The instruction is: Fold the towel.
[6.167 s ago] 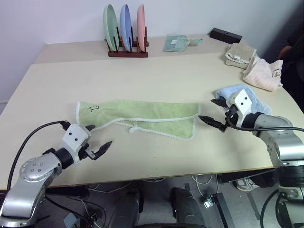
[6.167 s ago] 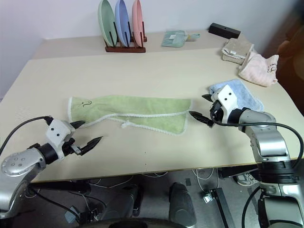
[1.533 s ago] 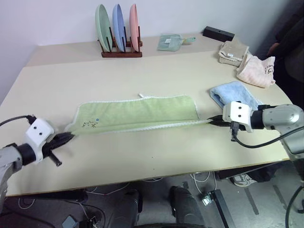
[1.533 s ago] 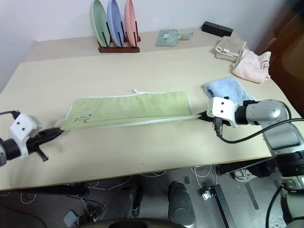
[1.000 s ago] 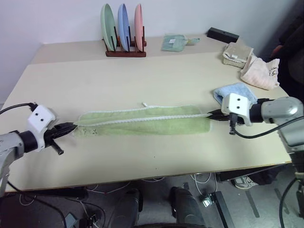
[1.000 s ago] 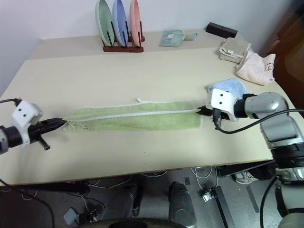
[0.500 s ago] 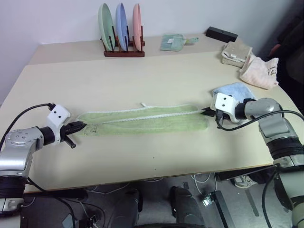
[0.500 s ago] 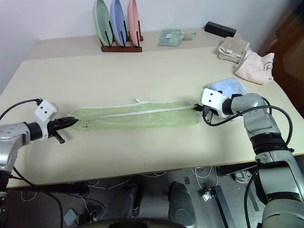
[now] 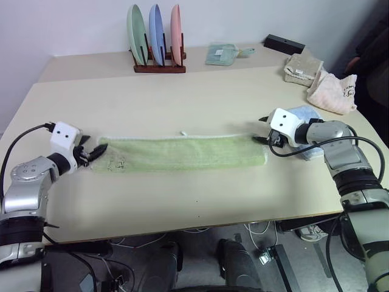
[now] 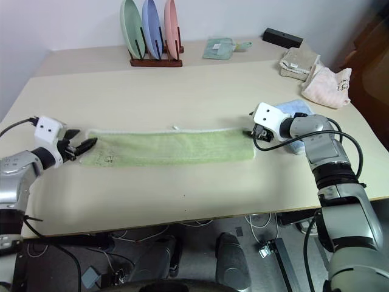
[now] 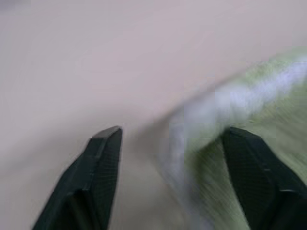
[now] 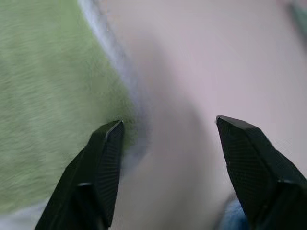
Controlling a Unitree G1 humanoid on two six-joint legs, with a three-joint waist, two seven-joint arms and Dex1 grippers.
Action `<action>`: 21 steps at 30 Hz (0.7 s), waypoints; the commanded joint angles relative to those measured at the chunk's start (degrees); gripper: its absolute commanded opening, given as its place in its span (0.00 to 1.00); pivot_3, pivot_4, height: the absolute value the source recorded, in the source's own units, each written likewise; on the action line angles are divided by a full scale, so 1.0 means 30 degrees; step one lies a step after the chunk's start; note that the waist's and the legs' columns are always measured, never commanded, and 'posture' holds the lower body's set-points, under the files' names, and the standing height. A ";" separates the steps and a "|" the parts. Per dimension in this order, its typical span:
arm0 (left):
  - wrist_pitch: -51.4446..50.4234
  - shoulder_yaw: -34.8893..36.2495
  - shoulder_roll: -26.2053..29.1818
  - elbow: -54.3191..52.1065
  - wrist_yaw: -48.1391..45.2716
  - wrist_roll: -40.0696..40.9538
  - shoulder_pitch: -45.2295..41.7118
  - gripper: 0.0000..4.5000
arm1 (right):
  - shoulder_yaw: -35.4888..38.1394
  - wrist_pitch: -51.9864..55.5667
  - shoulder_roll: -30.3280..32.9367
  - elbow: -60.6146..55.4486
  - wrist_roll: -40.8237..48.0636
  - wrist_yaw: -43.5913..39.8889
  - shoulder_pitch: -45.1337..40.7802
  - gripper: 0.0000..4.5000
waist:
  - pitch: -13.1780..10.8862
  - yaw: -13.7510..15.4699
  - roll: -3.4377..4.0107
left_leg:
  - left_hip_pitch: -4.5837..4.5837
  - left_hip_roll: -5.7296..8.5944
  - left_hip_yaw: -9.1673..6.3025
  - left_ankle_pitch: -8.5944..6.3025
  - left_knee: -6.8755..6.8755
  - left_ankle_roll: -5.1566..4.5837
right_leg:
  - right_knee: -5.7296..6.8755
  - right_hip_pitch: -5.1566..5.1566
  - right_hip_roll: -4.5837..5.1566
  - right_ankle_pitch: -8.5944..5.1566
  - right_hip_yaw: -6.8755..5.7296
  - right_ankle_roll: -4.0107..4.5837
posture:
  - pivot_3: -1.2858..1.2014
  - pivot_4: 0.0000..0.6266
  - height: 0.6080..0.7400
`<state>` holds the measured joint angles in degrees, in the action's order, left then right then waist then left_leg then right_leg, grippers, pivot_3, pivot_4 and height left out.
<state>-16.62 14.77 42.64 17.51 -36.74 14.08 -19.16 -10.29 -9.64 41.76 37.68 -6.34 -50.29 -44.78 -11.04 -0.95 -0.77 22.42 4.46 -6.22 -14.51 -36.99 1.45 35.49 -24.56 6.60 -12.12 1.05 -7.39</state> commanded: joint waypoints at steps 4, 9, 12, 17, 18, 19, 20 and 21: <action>-0.0074 0.1795 -0.0635 -0.0064 0.1514 0.0776 -0.0046 0.74 | 0.1200 0.0148 0.0436 -0.0867 0.0502 0.0818 -0.0008 0.72 | 0.0000 -0.0015 0.0000 | 0.0001 0.0001 -0.0001 0.0000 0.0005 -0.0001 | -0.0006 -0.0002 0.0000 0.0000 0.0000 0.0000 | 0.52 0.24 1.00; -0.0213 0.3134 -0.0641 -0.2275 0.1300 0.1840 0.1739 0.75 | 0.3871 0.5985 0.1041 -0.6465 0.4921 -0.1465 0.2728 1.00 | 0.0000 0.0002 0.0000 | 0.0005 -0.0005 -0.0008 -0.0004 0.0014 -0.0003 | -0.0013 -0.0002 -0.0001 0.0000 0.0003 0.0000 | 0.52 0.24 1.00; -0.0446 0.2904 -0.0926 -0.6028 0.0551 0.2887 0.3193 0.75 | 0.6071 1.1174 0.1037 -1.1539 0.8205 -0.1170 0.5859 1.00 | 0.0003 0.0122 -0.0005 | 0.0014 -0.0008 -0.0022 -0.0009 0.0002 -0.0008 | -0.0013 0.0000 0.0000 0.0001 0.0002 0.0001 | 0.52 0.24 1.00; -0.1793 -0.0748 -0.1943 -1.2574 -0.0720 0.4061 0.4858 0.75 | 1.0085 1.9728 0.0105 -1.9142 1.4609 0.1122 1.1349 1.00 | 0.0018 0.0613 0.0002 | 0.0014 0.0005 -0.0064 -0.0020 -0.0010 -0.0017 | -0.0053 0.0059 0.0023 -0.0007 -0.0001 0.0013 | 0.52 0.24 1.00; -0.2124 -0.1426 -0.2172 -1.3283 -0.0824 0.4242 0.4958 0.75 | 1.0664 2.0925 -0.0213 -1.9982 1.5575 0.1863 1.1944 1.00 | 0.0017 0.0576 0.0003 | 0.0011 0.0007 -0.0050 -0.0020 -0.0020 -0.0018 | -0.0058 0.0067 0.0025 -0.0008 0.0007 0.0017 | 0.52 0.24 1.00; -0.2330 -0.2148 -0.2411 -1.3890 -0.0978 0.4375 0.5010 0.75 | 1.1191 2.2007 -0.0547 -2.0703 1.6474 0.2575 1.2489 1.00 | 0.0019 0.0544 0.0006 | 0.0007 0.0005 -0.0027 -0.0020 -0.0027 -0.0019 | -0.0061 0.0066 0.0023 -0.0012 0.0014 0.0022 | 0.52 0.24 1.00; -0.2365 -0.3047 -0.2661 -1.4343 -0.1185 0.4291 0.5014 0.75 | 1.1626 2.2972 -0.0888 -2.1435 1.7337 0.3236 1.3159 1.00 | 0.0022 0.0496 0.0003 | 0.0004 -0.0005 -0.0020 -0.0018 -0.0031 -0.0020 | -0.0061 0.0065 0.0015 -0.0014 0.0017 0.0039 | 0.52 0.24 1.00; -0.2434 -0.4032 -0.2968 -1.4751 -0.1407 0.4249 0.5004 0.75 | 1.2000 2.4018 -0.1375 -2.2009 1.8073 0.4124 1.3759 1.00 | 0.0027 0.0499 0.0005 | -0.0010 -0.0024 -0.0004 -0.0018 -0.0032 -0.0020 | -0.0059 0.0068 -0.0011 -0.0016 0.0028 0.0059 | 0.52 0.24 1.00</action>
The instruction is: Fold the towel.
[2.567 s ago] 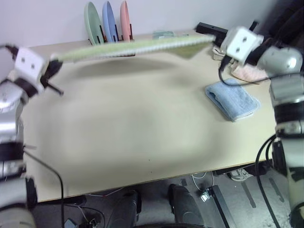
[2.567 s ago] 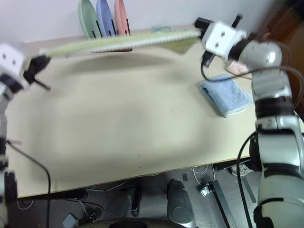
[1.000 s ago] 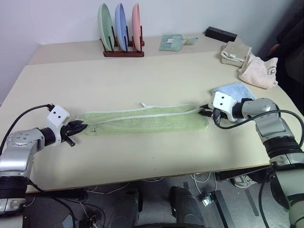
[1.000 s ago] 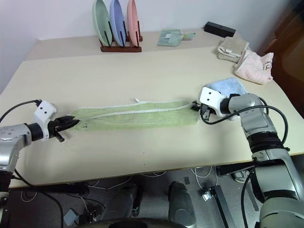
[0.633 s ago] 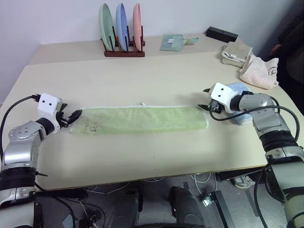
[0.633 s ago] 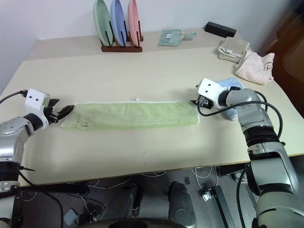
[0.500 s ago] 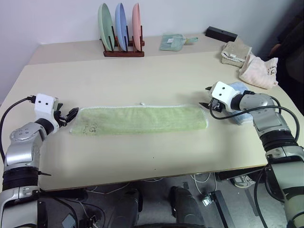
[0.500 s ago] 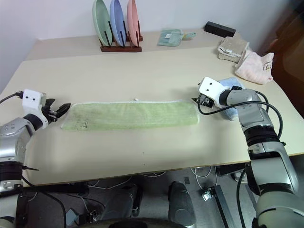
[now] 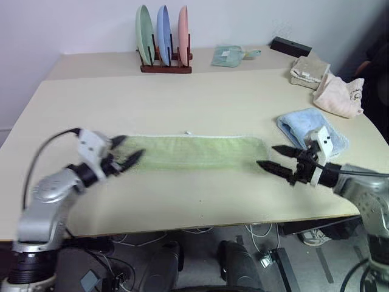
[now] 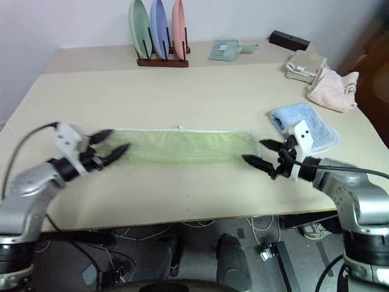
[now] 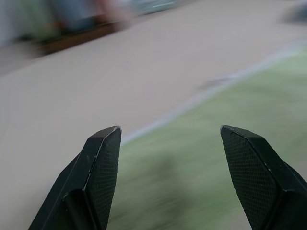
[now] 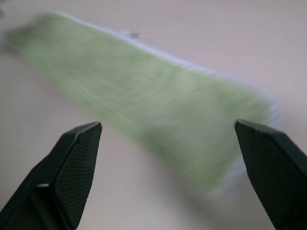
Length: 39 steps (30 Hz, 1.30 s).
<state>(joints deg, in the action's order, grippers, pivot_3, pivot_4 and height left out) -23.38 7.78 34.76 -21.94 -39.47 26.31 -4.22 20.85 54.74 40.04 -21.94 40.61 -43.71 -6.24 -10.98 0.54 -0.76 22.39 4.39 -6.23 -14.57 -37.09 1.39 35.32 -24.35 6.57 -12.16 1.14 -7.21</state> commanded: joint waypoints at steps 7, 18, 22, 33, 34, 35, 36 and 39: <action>-0.0347 -0.5017 -0.1020 -0.2358 -0.1818 0.0072 0.0026 0.75 | 0.3835 0.7326 -0.6575 -0.2715 0.5475 1.0341 0.0567 1.00 | 0.0041 0.0006 0.0024 | 0.0000 -0.0024 0.0006 0.0000 0.0012 -0.0003 | -0.0001 -0.0008 -0.0033 -0.0001 0.0005 0.0008 | 0.52 0.24 1.00; -0.0392 -0.5126 -0.1121 -0.2387 -0.1737 0.0013 0.0194 0.75 | 0.7294 0.7494 -1.2636 0.2231 0.7144 2.0359 -0.4675 0.94 | 0.0062 -0.0093 0.0052 | -0.0003 -0.0019 -0.0001 0.0003 0.0010 -0.0007 | -0.0009 -0.0005 -0.0043 0.0010 -0.0002 -0.0009 | 0.52 0.24 1.00; -0.0425 -0.5117 -0.1231 -0.2595 -0.1413 -0.0058 0.0360 0.75 | 0.7607 0.6379 -1.2514 0.3354 0.7578 2.1597 -0.5500 0.59 | 0.0069 -0.0117 0.0065 | -0.0004 -0.0017 0.0001 0.0003 0.0011 -0.0008 | -0.0010 0.0001 -0.0045 0.0013 -0.0004 -0.0017 | 0.52 0.24 1.00; -0.0194 -0.5165 -0.1533 -0.2575 -0.0827 -0.0262 0.0817 0.75 | 0.7051 0.4255 -0.9072 0.1728 0.8557 2.1193 -0.5244 0.01 | 0.0051 -0.0215 0.0113 | 0.0004 -0.0015 0.0001 0.0003 0.0020 -0.0014 | -0.0013 0.0000 -0.0045 0.0011 -0.0006 -0.0023 | 0.52 0.24 1.00; -0.0166 -0.5158 -0.1621 -0.2485 -0.0781 -0.0291 0.0799 0.75 | 0.6595 0.4484 -0.7677 0.1390 0.8167 2.0396 -0.5008 0.01 | 0.0051 -0.0198 0.0117 | 0.0006 -0.0013 0.0001 0.0003 0.0019 -0.0015 | -0.0018 0.0000 -0.0044 0.0010 -0.0005 -0.0022 | 0.52 0.24 1.00; -0.0126 -0.5211 -0.1744 -0.2347 -0.0742 -0.0353 0.0733 0.75 | 0.5739 0.4697 -0.5834 0.1023 0.7564 1.9135 -0.4843 0.01 | 0.0049 -0.0195 0.0121 | 0.0011 -0.0010 0.0004 0.0000 0.0017 -0.0020 | -0.0023 0.0000 -0.0041 0.0005 -0.0005 -0.0018 | 0.52 0.24 1.00; -0.0097 -0.5270 -0.1842 -0.2236 -0.0719 -0.0410 0.0667 0.75 | 0.4864 0.4729 -0.4316 0.0768 0.7003 1.7979 -0.4693 0.01 | 0.0045 -0.0228 0.0131 | 0.0014 -0.0008 0.0004 -0.0002 0.0014 -0.0024 | -0.0029 0.0003 -0.0039 -0.0005 -0.0008 -0.0006 | 0.52 0.24 1.00; -0.0040 -0.5483 -0.2096 -0.2020 -0.0708 -0.0538 0.0384 0.75 | 0.1498 0.3495 -0.0738 0.0062 0.4926 1.4448 -0.4546 0.01 | 0.0051 -0.0462 0.0120 | 0.0011 -0.0014 0.0059 -0.0005 0.0026 -0.0029 | -0.0036 0.0005 -0.0042 -0.0026 -0.0020 0.0017 | 0.52 0.24 1.00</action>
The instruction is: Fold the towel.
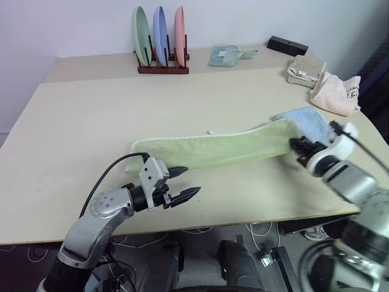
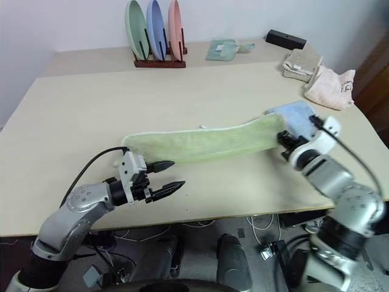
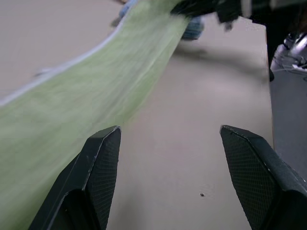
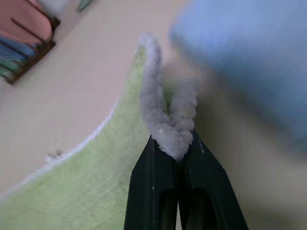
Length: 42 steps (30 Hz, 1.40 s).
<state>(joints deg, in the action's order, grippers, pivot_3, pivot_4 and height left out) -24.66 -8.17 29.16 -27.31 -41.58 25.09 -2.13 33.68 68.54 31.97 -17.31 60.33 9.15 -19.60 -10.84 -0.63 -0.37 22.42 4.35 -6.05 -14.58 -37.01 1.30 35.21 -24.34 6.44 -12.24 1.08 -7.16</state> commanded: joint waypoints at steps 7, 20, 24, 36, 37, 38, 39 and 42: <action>0.0319 -0.0249 -0.0469 -0.0180 0.0113 -0.0392 -0.0754 0.75 | -1.2422 -0.5762 0.5926 -0.4028 -0.7595 -1.0540 -0.1079 0.01 | 0.0001 -0.0049 -0.0024 | -0.0003 -0.0057 0.0033 -0.0010 0.0007 -0.0015 | -0.0014 -0.0001 -0.0038 0.0019 -0.0003 -0.0060 | 0.52 0.24 1.00; 0.0081 -0.0212 -0.0394 -0.1022 0.1055 -0.0493 0.0113 0.75 | -1.7289 -0.8034 0.2483 -0.1246 -1.3673 -1.2311 -0.1927 0.06 | -0.0007 0.0075 -0.0054 | 0.0023 -0.0007 -0.0063 -0.0010 -0.0021 -0.0009 | -0.0035 -0.0006 0.0012 0.0005 -0.0007 -0.0032 | 0.52 0.24 1.00; 0.0037 -0.0157 -0.0305 -0.1105 0.1082 -0.0431 0.0239 0.75 | -1.5961 -0.8387 0.2948 -0.2553 -1.2805 -1.4029 -0.1124 0.41 | -0.0007 0.0099 -0.0054 | 0.0023 -0.0007 -0.0064 -0.0011 -0.0018 -0.0009 | -0.0036 -0.0007 0.0011 0.0008 -0.0008 -0.0038 | 0.52 0.24 1.00; -0.0429 0.1083 -0.0671 -0.1096 0.1685 0.0369 0.0661 0.75 | -1.1579 -1.0647 0.1947 0.0344 -1.1938 -1.5288 -0.1285 0.34 | -0.0007 0.0023 -0.0057 | 0.0010 -0.0013 -0.0058 -0.0011 -0.0011 -0.0010 | -0.0028 -0.0004 0.0007 0.0011 -0.0008 -0.0042 | 0.52 0.24 1.00; -0.0508 0.1092 -0.0781 -0.1128 0.1799 0.0408 0.0676 0.75 | -1.2039 -1.1291 0.1677 0.1075 -1.2531 -1.5310 -0.1470 0.26 | -0.0007 0.0019 -0.0057 | 0.0008 -0.0013 -0.0058 -0.0011 -0.0009 -0.0009 | -0.0026 -0.0004 0.0006 0.0014 -0.0010 -0.0048 | 0.52 0.24 1.00; -0.0560 0.1091 -0.0907 -0.1126 0.1918 0.0427 0.0715 0.75 | -1.2501 -1.1952 0.1235 0.1969 -1.3062 -1.5326 -0.1681 0.14 | -0.0007 0.0012 -0.0056 | 0.0008 -0.0012 -0.0058 -0.0011 -0.0003 -0.0009 | -0.0028 -0.0004 0.0006 0.0016 -0.0011 -0.0052 | 0.52 0.24 1.00; -0.0632 0.1097 -0.1036 -0.1121 0.2070 0.0469 0.0805 0.75 | -1.2904 -1.2497 0.0711 0.2920 -1.3487 -1.5347 -0.1879 0.02 | -0.0006 0.0004 -0.0057 | 0.0008 -0.0011 -0.0056 -0.0011 0.0002 -0.0009 | -0.0029 -0.0006 0.0006 0.0021 -0.0009 -0.0062 | 0.52 0.24 1.00; -0.0684 0.1035 -0.1087 -0.1167 0.2370 0.0204 0.1276 0.75 | -1.4510 -1.4138 -0.0212 0.5358 -1.4959 -1.6095 -0.2026 0.01 | -0.0007 -0.0024 -0.0052 | 0.0005 -0.0010 -0.0054 -0.0010 0.0003 -0.0007 | -0.0026 -0.0008 0.0006 0.0026 -0.0005 -0.0067 | 0.52 0.24 1.00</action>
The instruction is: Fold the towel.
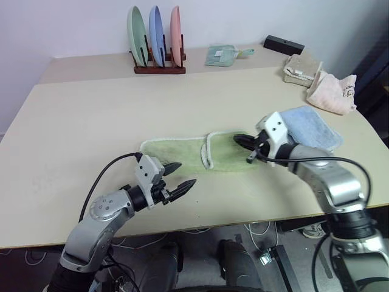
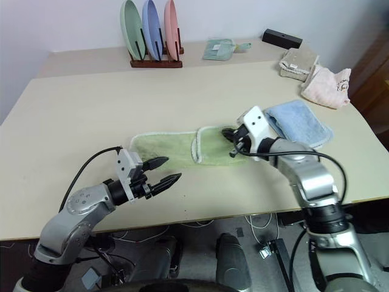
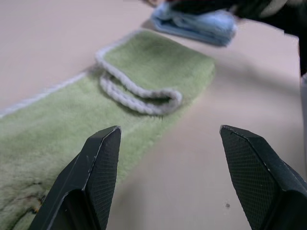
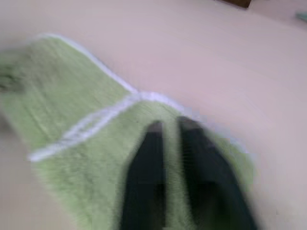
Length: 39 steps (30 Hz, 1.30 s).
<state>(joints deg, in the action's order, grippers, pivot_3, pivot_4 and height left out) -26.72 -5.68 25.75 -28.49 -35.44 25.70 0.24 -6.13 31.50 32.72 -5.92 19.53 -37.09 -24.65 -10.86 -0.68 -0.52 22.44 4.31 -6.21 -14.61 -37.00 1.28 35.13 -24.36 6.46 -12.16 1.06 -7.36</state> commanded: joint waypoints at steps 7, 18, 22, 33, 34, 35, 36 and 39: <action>-0.0054 0.1168 -0.0084 -0.1811 0.2052 -0.0617 0.2124 0.75 | -0.2603 -0.3831 -0.0963 0.3791 -0.3430 -0.1327 -0.0059 0.01 | 0.0016 0.0005 -0.0007 | -0.0012 0.0004 -0.0004 0.0000 -0.0005 0.0003 | 0.0002 0.0008 0.0000 -0.0002 0.0005 0.0007 | 0.52 0.24 1.00; -0.5069 0.5820 -0.5961 -0.5107 1.0074 0.8128 0.6603 1.00 | -0.1529 -0.3947 0.1176 -0.0649 -0.1444 -0.6357 -0.2510 0.85 | 0.0002 0.0034 -0.0010 | -0.0002 -0.0004 -0.0017 -0.0004 -0.0011 0.0005 | -0.0002 0.0009 0.0005 -0.0013 0.0003 0.0014 | 0.52 0.24 1.00; -0.5841 0.6781 -0.7383 -0.4230 1.3903 1.0826 0.5554 1.00 | -0.1725 -0.4275 0.0874 -0.0691 -0.1704 -0.6571 -0.2634 0.98 | 0.0000 0.0227 -0.0031 | -0.0002 -0.0001 -0.0037 -0.0003 -0.0020 0.0006 | 0.0001 0.0023 0.0003 -0.0026 -0.0016 0.0034 | 0.52 0.24 1.00; -0.5724 0.7560 -0.8970 0.0257 1.9870 1.3280 0.0575 0.95 | -0.2156 -0.5712 0.0599 -0.1154 -0.3112 -0.6232 -0.1945 0.99 | 0.0024 0.0511 -0.0029 | -0.0017 0.0025 -0.0026 0.0015 -0.0041 0.0037 | 0.0009 0.0046 0.0005 -0.0024 -0.0008 0.0063 | 0.52 0.24 1.00; -0.5711 0.7483 -0.8991 0.0414 1.9919 1.3394 0.0379 0.88 | -0.2116 -0.5722 0.0565 -0.1199 -0.3150 -0.6186 -0.1904 1.00 | 0.0024 0.0515 -0.0029 | -0.0017 0.0026 -0.0026 0.0016 -0.0041 0.0039 | 0.0009 0.0049 0.0004 -0.0025 -0.0007 0.0068 | 0.52 0.24 1.00; -0.5720 0.7410 -0.9022 0.0579 1.9987 1.3519 0.0175 0.80 | -0.2082 -0.5718 0.0542 -0.1256 -0.3185 -0.6132 -0.1863 1.00 | 0.0024 0.0515 -0.0029 | -0.0017 0.0027 -0.0025 0.0016 -0.0042 0.0039 | 0.0008 0.0049 0.0005 -0.0025 -0.0006 0.0070 | 0.52 0.24 1.00; -0.5727 0.7291 -0.9032 0.0791 2.0012 1.3512 -0.0099 0.70 | -0.2037 -0.5682 0.0532 -0.1388 -0.3210 -0.6052 -0.1790 1.00 | 0.0024 0.0529 -0.0029 | -0.0016 0.0029 -0.0025 0.0016 -0.0041 0.0039 | 0.0006 0.0049 0.0006 -0.0026 -0.0005 0.0069 | 0.52 0.24 1.00; -0.5561 0.7275 -0.8975 0.1322 1.9894 1.3505 -0.0755 0.35 | -0.1999 -0.5505 0.0547 -0.1805 -0.3241 -0.5873 -0.1592 1.00 | 0.0020 0.0575 -0.0036 | -0.0007 0.0038 -0.0033 0.0016 -0.0043 0.0038 | 0.0000 0.0049 0.0007 -0.0025 -0.0008 0.0067 | 0.52 0.24 1.00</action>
<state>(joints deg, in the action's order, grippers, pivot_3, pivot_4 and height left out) -43.31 17.38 -1.02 -24.97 24.37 65.49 -1.28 -13.22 15.72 34.68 -8.49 9.69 -55.28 -29.42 -10.80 1.05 -0.63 22.42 4.43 -6.31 -14.56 -37.13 1.39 35.12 -24.21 6.49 -12.24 1.04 -7.16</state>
